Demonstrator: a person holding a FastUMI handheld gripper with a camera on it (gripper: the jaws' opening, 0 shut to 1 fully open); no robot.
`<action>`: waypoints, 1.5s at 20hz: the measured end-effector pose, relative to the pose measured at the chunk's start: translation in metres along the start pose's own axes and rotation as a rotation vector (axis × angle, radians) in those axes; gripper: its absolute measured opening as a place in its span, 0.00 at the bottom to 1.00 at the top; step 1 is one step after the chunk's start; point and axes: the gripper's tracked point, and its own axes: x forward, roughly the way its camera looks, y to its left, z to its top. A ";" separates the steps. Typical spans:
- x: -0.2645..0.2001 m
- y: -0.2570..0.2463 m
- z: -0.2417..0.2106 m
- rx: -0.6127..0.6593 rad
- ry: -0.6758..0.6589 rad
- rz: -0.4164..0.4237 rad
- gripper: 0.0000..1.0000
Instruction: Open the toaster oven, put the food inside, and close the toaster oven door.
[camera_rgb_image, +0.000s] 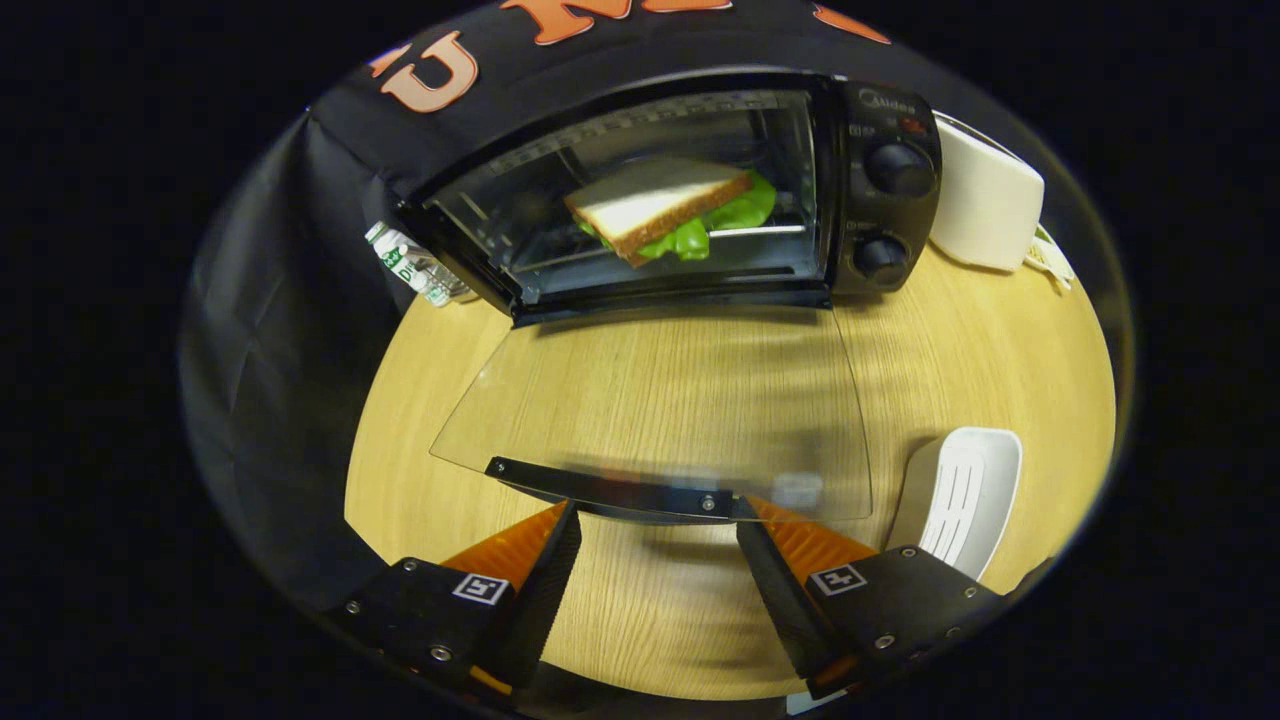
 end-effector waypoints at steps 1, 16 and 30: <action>-0.007 0.003 0.013 -0.012 -0.032 0.004 0.93; -0.111 0.021 0.191 -0.134 -0.449 -0.020 0.93; -0.363 0.027 0.316 -0.353 -0.990 -0.166 0.98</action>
